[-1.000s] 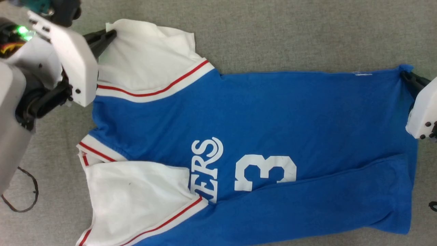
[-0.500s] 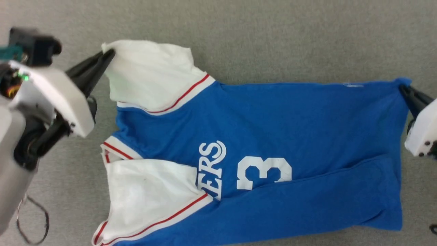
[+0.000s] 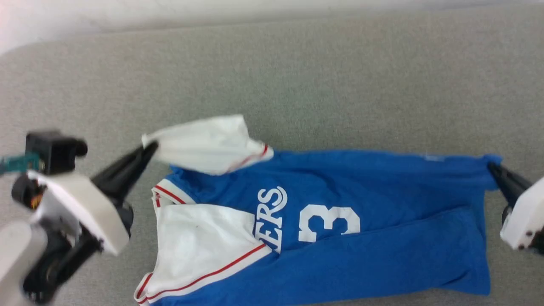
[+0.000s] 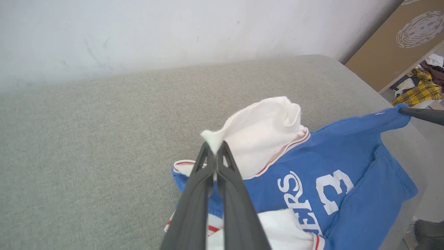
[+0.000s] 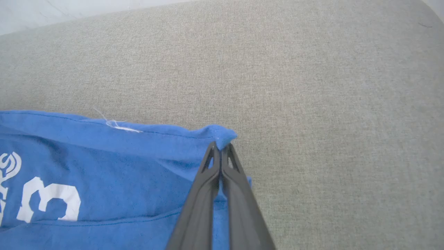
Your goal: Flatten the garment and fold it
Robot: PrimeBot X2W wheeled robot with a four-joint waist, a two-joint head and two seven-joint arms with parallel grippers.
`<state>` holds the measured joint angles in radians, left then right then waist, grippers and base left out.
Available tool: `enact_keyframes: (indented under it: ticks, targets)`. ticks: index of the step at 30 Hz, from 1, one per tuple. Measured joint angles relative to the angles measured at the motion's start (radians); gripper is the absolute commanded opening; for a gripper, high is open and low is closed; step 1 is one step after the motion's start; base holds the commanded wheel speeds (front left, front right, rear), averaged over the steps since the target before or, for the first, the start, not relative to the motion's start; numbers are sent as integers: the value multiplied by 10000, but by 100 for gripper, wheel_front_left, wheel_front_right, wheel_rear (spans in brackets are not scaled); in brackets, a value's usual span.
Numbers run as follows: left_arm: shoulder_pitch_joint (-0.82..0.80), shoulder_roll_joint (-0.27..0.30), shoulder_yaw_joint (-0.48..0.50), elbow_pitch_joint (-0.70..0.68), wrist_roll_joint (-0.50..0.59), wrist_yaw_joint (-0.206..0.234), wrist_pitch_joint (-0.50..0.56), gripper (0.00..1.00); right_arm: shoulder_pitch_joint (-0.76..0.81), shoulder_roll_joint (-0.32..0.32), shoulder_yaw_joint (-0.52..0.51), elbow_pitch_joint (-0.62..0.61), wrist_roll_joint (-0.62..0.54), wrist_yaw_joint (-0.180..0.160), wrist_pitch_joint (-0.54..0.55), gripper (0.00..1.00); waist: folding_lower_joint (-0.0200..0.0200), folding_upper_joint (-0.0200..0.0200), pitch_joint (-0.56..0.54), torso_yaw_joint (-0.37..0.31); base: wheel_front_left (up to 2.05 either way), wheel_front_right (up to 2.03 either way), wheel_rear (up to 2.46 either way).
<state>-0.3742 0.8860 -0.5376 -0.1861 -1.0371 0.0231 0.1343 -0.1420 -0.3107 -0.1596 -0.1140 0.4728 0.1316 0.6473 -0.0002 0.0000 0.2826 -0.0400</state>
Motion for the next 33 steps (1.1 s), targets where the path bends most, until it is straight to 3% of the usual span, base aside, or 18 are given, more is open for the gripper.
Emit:
enact_keyframes:
  ticks: [7,12,20,31,32,33]
  targets:
    - [2069,709,290,-537,-803,577,-416,0,1184,27,-249,-228,512,0,31,0,-1,0,-601,93,0,0,0]
    - [3125,761,209,-773,-1174,617,-708,0,1853,144,-341,-244,660,0,96,0,1,2,-778,206,0,0,0]
    - [3482,111,-420,-150,-1250,477,-757,0,2199,188,58,127,364,-2,105,0,2,2,-859,364,0,0,0]
    - [2744,-1229,-991,2360,-1137,182,-616,2,1683,384,819,1862,-163,-2,-656,0,3,2,-676,416,0,0,0]
    - [2671,-1340,-1011,2527,-1089,163,-679,23,1614,420,792,1952,-196,-2,-769,38,3,2,-649,415,0,0,0]
    - [2604,-1432,-1022,2694,-1012,130,-750,41,1554,447,771,2023,-265,-2,-884,89,3,2,-622,412,0,0,0]
